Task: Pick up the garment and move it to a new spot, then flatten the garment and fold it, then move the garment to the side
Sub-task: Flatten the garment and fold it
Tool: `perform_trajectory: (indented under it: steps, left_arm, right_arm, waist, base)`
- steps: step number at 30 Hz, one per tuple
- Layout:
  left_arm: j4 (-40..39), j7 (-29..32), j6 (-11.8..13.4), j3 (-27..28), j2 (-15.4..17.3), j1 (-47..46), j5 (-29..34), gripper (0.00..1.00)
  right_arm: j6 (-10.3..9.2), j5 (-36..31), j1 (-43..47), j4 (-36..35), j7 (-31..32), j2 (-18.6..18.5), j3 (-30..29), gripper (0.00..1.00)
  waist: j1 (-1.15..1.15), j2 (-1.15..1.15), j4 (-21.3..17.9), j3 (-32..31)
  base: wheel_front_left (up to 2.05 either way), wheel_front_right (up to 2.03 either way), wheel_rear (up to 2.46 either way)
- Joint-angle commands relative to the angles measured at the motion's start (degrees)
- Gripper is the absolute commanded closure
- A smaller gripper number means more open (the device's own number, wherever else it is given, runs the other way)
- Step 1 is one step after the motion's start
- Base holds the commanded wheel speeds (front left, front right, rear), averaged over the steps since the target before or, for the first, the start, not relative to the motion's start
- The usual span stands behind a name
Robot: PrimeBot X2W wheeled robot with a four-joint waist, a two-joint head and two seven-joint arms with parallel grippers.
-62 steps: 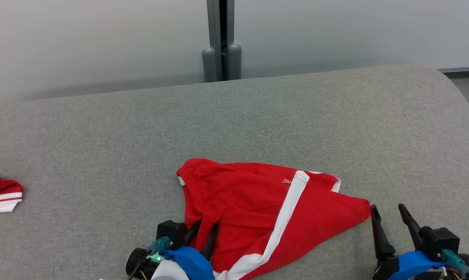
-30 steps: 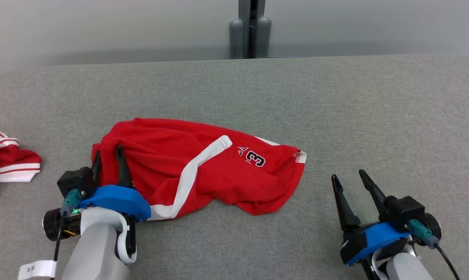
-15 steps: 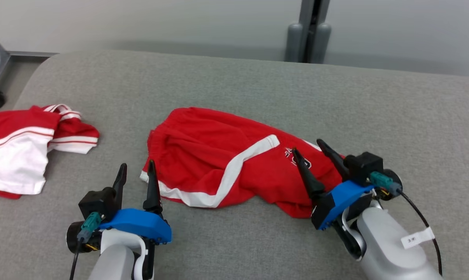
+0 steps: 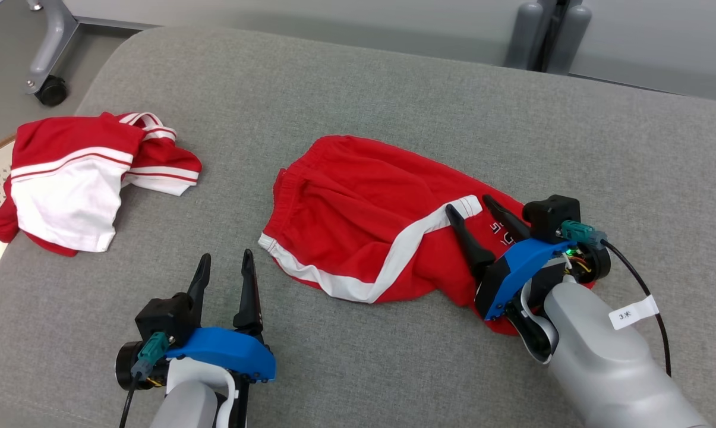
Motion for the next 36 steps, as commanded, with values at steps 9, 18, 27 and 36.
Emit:
perform_trajectory:
  steps: [9, 18, 27, 36]
  left_arm:
    - [-0.4, -0.1, 0.4, -0.2, 0.0, 0.7, -0.7, 0.00]
    - [-0.2, -0.2, 0.1, -0.2, 0.0, 2.0, 0.0, 0.00]
    - [0.9, -0.1, -0.6, -1.2, 0.0, 5.2, -0.1, 0.00]
    - [1.9, -0.1, -0.3, -1.6, 0.0, 8.3, -0.2, 0.00]
  right_arm:
    - [0.00, 4.1, -1.8, 0.3, -1.5, -1.7, 4.8, 1.00]
    - [0.00, 5.4, 1.6, -7.1, -2.0, -3.7, 2.4, 1.00]
    - [0.00, 0.5, 16.8, -25.3, -2.0, -6.9, -9.4, 1.00]
    - [0.00, -3.2, 31.2, -35.8, -2.0, -10.2, -14.0, 1.00]
  waist:
    - [0.00, 0.00, 0.4, 0.4]
    - [0.00, 0.00, -1.7, -2.1]
    - [0.00, 0.00, -7.0, -8.1]
    - [0.00, 0.00, -12.2, -11.7]
  base:
    - [0.00, 0.00, 0.00]
    - [0.00, 0.00, 0.00]
    - [0.00, 0.00, 0.00]
    - [0.00, 0.00, 0.00]
